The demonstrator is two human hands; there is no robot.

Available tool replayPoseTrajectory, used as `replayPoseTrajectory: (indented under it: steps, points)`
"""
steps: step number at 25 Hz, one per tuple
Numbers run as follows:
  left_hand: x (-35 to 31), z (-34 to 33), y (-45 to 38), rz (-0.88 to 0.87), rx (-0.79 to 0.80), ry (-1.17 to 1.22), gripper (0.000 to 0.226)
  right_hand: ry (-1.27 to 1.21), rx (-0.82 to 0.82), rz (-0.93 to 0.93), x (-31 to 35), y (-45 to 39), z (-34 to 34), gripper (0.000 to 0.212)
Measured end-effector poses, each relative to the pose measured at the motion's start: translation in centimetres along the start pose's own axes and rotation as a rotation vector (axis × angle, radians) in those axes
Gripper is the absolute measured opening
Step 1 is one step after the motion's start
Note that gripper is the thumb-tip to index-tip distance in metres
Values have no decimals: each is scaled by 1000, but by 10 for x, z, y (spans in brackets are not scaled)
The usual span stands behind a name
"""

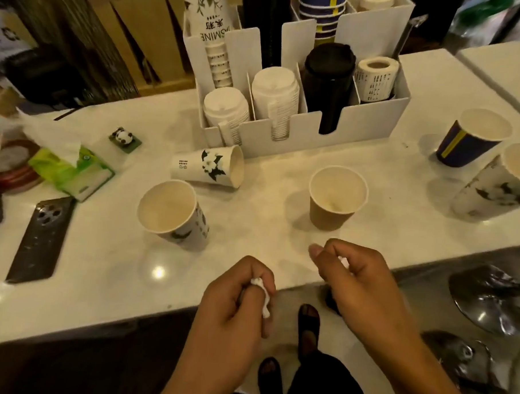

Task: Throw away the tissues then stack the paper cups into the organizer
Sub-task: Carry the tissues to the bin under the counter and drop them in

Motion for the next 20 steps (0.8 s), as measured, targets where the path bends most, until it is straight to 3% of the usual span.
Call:
replayPoseTrajectory:
  steps: [5, 8, 12, 17, 20]
  points:
    - [34, -4, 35, 66, 162, 114, 22, 29, -60, -1, -6, 59, 1, 57]
    - [36, -31, 41, 18, 289, 62, 29, 58, -210, 11, -11, 93, 24, 61]
    - [29, -73, 43, -131, 455, 8, 6, 49, -346, -10, -23, 129, 57, 58]
    - [19, -128, 42, -208, 651, -15, 26, -104, -508, -150, -41, 169, 105, 50]
    - [4, -168, 45, -255, 719, -30, 16, -179, -600, -165, -49, 190, 141, 42]
Point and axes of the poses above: each hand's wrist, its own y-axis away from the middle knuckle, its own z-axis out of the back of the hand, x = y × z, the point moved 4 cm from there along -y, towards the middle knuckle, and after that the axes turned 15 degrees about -y, right-handed, at the moved point
